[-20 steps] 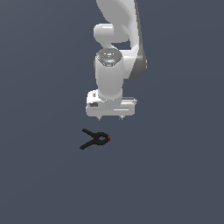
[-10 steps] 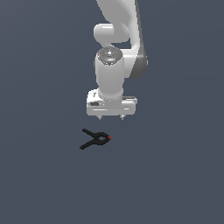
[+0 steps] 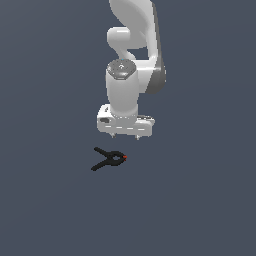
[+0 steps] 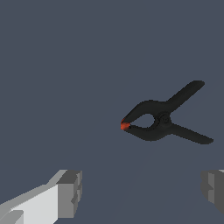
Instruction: Pick up the object and move it to a goal position.
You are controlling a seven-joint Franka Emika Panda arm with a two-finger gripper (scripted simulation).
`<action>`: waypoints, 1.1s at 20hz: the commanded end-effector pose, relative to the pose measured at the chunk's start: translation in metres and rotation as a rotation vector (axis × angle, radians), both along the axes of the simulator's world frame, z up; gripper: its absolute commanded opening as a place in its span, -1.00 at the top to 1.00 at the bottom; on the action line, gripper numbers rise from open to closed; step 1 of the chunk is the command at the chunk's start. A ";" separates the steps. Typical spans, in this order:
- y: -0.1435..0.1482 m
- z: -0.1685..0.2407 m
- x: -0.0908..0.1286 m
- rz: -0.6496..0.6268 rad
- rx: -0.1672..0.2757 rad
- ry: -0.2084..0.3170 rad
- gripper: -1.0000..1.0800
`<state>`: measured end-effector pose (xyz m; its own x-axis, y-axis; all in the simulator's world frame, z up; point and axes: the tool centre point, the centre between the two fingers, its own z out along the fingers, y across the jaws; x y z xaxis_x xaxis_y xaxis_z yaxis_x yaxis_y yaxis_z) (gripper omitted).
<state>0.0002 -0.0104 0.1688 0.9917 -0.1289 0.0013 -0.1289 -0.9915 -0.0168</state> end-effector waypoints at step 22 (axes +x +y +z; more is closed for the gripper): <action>-0.037 -0.052 0.015 -0.715 0.009 0.022 -0.92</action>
<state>0.0142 -0.0447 0.1202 0.6996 -0.7142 -0.0218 -0.7145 -0.6994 -0.0159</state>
